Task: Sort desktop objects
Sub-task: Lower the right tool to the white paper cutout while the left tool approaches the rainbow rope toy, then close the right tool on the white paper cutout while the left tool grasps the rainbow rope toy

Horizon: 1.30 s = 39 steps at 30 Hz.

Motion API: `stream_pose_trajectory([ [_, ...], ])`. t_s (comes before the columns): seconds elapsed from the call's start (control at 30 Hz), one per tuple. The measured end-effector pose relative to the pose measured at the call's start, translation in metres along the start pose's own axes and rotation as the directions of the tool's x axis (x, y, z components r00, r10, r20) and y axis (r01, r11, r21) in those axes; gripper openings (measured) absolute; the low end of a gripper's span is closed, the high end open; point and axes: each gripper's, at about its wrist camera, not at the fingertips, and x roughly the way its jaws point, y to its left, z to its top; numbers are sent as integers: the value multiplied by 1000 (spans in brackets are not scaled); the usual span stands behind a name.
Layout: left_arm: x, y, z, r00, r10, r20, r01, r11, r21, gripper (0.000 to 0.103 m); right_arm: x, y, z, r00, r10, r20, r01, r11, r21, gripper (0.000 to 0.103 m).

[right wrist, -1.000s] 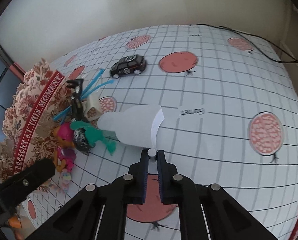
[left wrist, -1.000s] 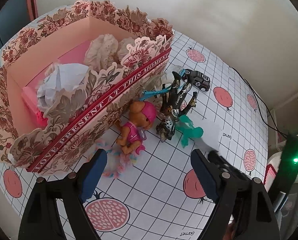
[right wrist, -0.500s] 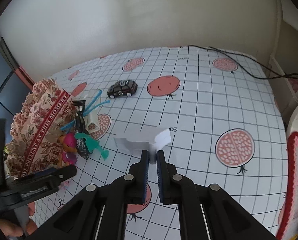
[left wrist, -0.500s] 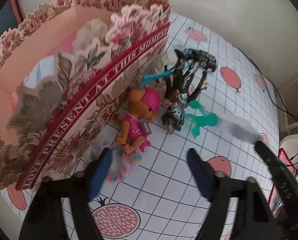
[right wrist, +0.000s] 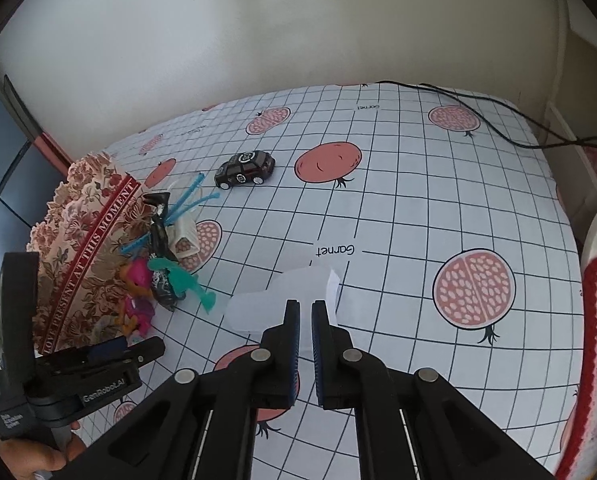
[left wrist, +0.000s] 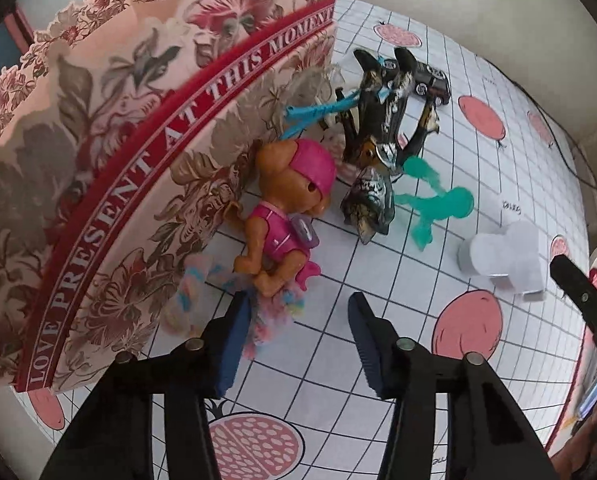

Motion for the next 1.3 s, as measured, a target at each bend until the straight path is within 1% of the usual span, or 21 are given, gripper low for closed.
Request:
stream_pose_trajectory([
  [0.13, -1, 0, 0, 1000, 25, 15, -25, 1000, -3, 40, -1, -6, 1, 1000, 22, 8, -22, 999, 47, 10],
  [0.2, -2, 1, 1, 1000, 16, 19, -16, 1000, -7, 36, 0, -9, 2, 999, 45, 7, -46, 996, 70, 10],
  [0.27, -2, 2, 2, 1000, 1, 18, -1, 1000, -10, 27, 1, -9, 2, 999, 33, 3, -33, 997, 69, 11],
  [0.3, -3, 2, 3, 1000, -10, 15, 10, 1000, -10, 27, 2, -8, 2, 1000, 19, -2, -19, 998, 63, 16],
  [0.33, -3, 2, 4, 1000, -15, 14, 15, 1000, -8, 26, 3, -8, 2, 1000, 1, -7, 0, 998, 56, 24],
  [0.37, -3, 1, 4, 1000, -20, 12, 20, 1000, -5, 26, 4, -7, 2, 1000, -18, -12, 19, 998, 52, 47],
  [0.4, -3, 0, 5, 1000, -25, 11, 25, 1000, 0, 26, 5, -7, 2, 1000, -28, -9, 28, 998, 51, 63],
  [0.53, -4, -3, 7, 998, -67, 4, 67, 998, 3, 24, 7, -5, 2, 1000, 1, -9, -1, 998, 65, 65],
  [0.57, -5, -4, 8, 997, -78, 3, 78, 997, 2, 24, 9, -3, 2, 1000, 1, -14, 0, 998, 63, 68],
  [0.6, -6, -4, 9, 996, -92, 4, 92, 996, 0, 24, 11, -1, 2, 1000, -6, -22, 7, 998, 56, 72],
  [0.67, -9, -4, 10, 994, -111, 5, 111, 994, -9, 23, 16, 5, 1, 999, -28, -37, 29, 999, 35, 76],
  [0.8, -14, 0, 14, 990, -143, 17, 144, 989, -39, 23, 29, 19, -2, 996, -58, -71, 58, 998, -4, 80],
  [0.93, -17, 4, 18, 986, -162, 28, 163, 985, -59, 23, 42, 30, -5, 990, -102, -97, 99, 995, -31, 81],
  [1.0, -19, 4, 18, 984, -174, 33, 176, 983, -61, 23, 48, 33, -5, 988, -111, -111, 108, 994, -36, 81],
  [1.03, -22, -6, 7, 983, -180, 35, 182, 981, -65, 23, 51, 34, -5, 986, -121, -116, 117, 992, -39, 82],
  [1.17, -25, -6, 0, 979, -202, 35, 204, 976, -77, 23, 53, 38, -2, 983, -154, -105, 150, 988, -46, 85],
  [1.2, -30, -10, -9, 978, -205, 37, 207, 975, -82, 23, 54, 38, -2, 982, -157, -102, 154, 987, -42, 86],
  [1.27, -30, -5, -9, 975, -218, 36, 220, 971, -93, 23, 54, 38, -1, 981, -167, -94, 165, 986, -35, 87],
  [1.3, -35, -1, -18, 974, -222, 36, 224, 970, -97, 23, 55, 39, 0, 980, -179, -89, 177, 984, -36, 87],
])
